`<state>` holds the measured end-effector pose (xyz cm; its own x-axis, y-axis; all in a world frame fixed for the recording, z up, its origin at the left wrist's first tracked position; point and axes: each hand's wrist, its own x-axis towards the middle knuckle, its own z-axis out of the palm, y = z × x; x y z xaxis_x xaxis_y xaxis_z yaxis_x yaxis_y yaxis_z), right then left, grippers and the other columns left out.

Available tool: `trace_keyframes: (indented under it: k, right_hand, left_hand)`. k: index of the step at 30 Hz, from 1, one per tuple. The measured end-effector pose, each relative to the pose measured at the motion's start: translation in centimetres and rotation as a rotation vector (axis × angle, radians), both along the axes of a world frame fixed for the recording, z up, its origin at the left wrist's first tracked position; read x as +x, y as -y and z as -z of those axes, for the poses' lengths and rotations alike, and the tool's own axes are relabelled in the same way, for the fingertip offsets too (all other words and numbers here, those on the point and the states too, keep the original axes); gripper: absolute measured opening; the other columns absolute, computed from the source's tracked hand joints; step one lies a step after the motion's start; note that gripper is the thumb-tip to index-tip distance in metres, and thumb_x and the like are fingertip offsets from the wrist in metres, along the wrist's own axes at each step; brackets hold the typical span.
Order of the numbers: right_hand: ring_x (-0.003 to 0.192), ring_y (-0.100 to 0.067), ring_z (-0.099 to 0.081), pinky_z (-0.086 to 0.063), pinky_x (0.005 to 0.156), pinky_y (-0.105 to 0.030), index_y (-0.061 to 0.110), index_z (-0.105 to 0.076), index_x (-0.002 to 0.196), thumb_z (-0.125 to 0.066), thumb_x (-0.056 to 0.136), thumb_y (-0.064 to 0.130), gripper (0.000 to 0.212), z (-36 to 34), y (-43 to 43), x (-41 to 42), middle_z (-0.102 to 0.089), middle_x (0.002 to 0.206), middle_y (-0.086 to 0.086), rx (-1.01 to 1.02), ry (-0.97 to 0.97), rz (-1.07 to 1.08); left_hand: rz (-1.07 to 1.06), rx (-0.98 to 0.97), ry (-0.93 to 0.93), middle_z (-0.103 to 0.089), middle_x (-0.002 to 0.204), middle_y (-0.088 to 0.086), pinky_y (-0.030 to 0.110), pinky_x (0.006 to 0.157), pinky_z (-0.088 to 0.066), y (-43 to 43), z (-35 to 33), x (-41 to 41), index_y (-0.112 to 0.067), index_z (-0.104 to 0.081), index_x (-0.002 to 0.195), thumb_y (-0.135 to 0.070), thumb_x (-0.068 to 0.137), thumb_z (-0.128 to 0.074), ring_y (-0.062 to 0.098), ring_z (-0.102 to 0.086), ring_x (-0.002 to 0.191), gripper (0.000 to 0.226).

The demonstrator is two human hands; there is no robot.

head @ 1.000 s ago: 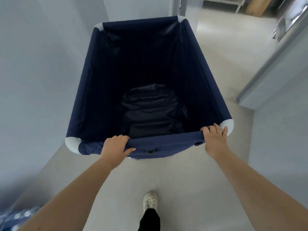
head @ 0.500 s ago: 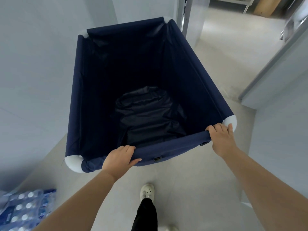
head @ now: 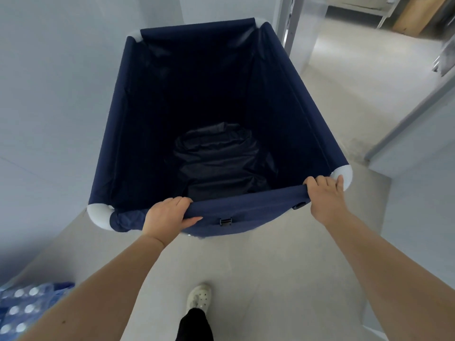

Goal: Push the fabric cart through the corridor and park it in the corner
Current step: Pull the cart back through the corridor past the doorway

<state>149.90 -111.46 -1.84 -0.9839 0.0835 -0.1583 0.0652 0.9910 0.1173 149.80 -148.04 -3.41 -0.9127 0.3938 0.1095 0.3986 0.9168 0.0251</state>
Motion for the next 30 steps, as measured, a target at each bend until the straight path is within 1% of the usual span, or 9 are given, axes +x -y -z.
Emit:
trace_keyframes:
  k: [2,4,7,9,13,20,25,30]
  right_hand:
    - [0.114,-0.030,-0.043,-0.010,0.114,-0.051,0.014,-0.042,0.116,-0.053,0.072,-0.006,0.049,0.1,0.4,-1.8,-0.050,0.108,-0.007,-0.012,-0.030,0.004]
    - [0.114,-0.030,-0.042,-0.010,0.114,-0.051,0.014,-0.042,0.115,-0.054,0.072,-0.006,0.049,0.1,0.6,-3.6,-0.050,0.108,-0.008,-0.022,-0.034,0.016]
    - [0.114,-0.030,-0.043,-0.010,0.114,-0.050,0.014,-0.042,0.114,-0.055,0.072,-0.005,0.048,0.1,1.1,-6.2,-0.050,0.108,-0.008,-0.020,-0.033,0.031]
    - [0.114,-0.030,-0.043,-0.010,0.114,-0.050,0.014,-0.042,0.114,-0.055,0.072,-0.005,0.048,0.0,1.5,-7.9,-0.050,0.108,-0.008,-0.012,-0.040,0.034]
    - [0.114,-0.031,-0.043,-0.011,0.114,-0.050,0.013,-0.042,0.116,-0.054,0.072,-0.005,0.048,0.0,2.3,-10.6,-0.051,0.107,-0.008,-0.004,-0.045,0.053]
    - [0.113,-0.032,-0.043,-0.011,0.114,-0.052,0.012,-0.043,0.117,-0.052,0.073,-0.006,0.048,0.2,3.7,-14.5,-0.051,0.106,-0.009,-0.001,-0.054,0.098]
    - [0.115,-0.031,-0.043,-0.011,0.114,-0.052,0.015,-0.041,0.119,-0.054,0.074,-0.004,0.050,0.2,4.8,-16.6,-0.051,0.108,-0.008,-0.005,-0.050,0.112]
    - [0.114,-0.030,-0.042,-0.010,0.115,-0.051,0.016,-0.041,0.119,-0.053,0.074,-0.005,0.051,0.2,5.8,-16.7,-0.050,0.109,-0.006,-0.011,-0.054,0.120]
  left_hand:
    - [-0.028,0.014,0.024,-0.062,0.067,-0.004,0.026,0.047,-0.034,0.3,0.3,-2.2,-0.020,-0.061,0.082,-0.050,0.073,-0.068,0.019,-0.058,0.061,0.032]
    - [-0.041,0.025,0.030,-0.061,0.065,-0.004,0.026,0.046,-0.033,0.6,0.4,-4.1,-0.020,-0.061,0.082,-0.051,0.074,-0.067,0.019,-0.056,0.060,0.032]
    - [-0.034,-0.002,0.038,-0.058,0.062,-0.007,0.023,0.043,-0.027,1.1,0.3,-6.7,-0.023,-0.060,0.079,-0.054,0.074,-0.065,0.016,-0.053,0.057,0.032]
    - [-0.026,-0.015,0.046,-0.058,0.064,-0.008,0.023,0.044,-0.025,1.4,0.2,-8.5,-0.024,-0.059,0.081,-0.056,0.075,-0.062,0.015,-0.054,0.059,0.033]
    - [-0.007,-0.004,0.079,-0.060,0.071,-0.007,0.025,0.048,-0.031,2.2,0.3,-12.0,-0.023,-0.059,0.085,-0.055,0.079,-0.057,0.016,-0.055,0.066,0.033]
    - [0.043,-0.002,0.054,-0.064,0.078,-0.005,0.026,0.052,-0.032,3.6,0.6,-18.1,-0.022,-0.061,0.092,-0.054,0.078,-0.059,0.018,-0.058,0.070,0.035]
    - [0.074,-0.009,0.033,-0.063,0.076,-0.005,0.026,0.052,-0.034,4.5,0.7,-21.7,-0.022,-0.061,0.092,-0.055,0.078,-0.059,0.017,-0.058,0.068,0.036]
    - [0.114,-0.009,0.009,-0.062,0.069,-0.005,0.026,0.048,-0.034,5.7,0.7,-22.7,-0.020,-0.063,0.086,-0.051,0.074,-0.067,0.018,-0.057,0.061,0.034]
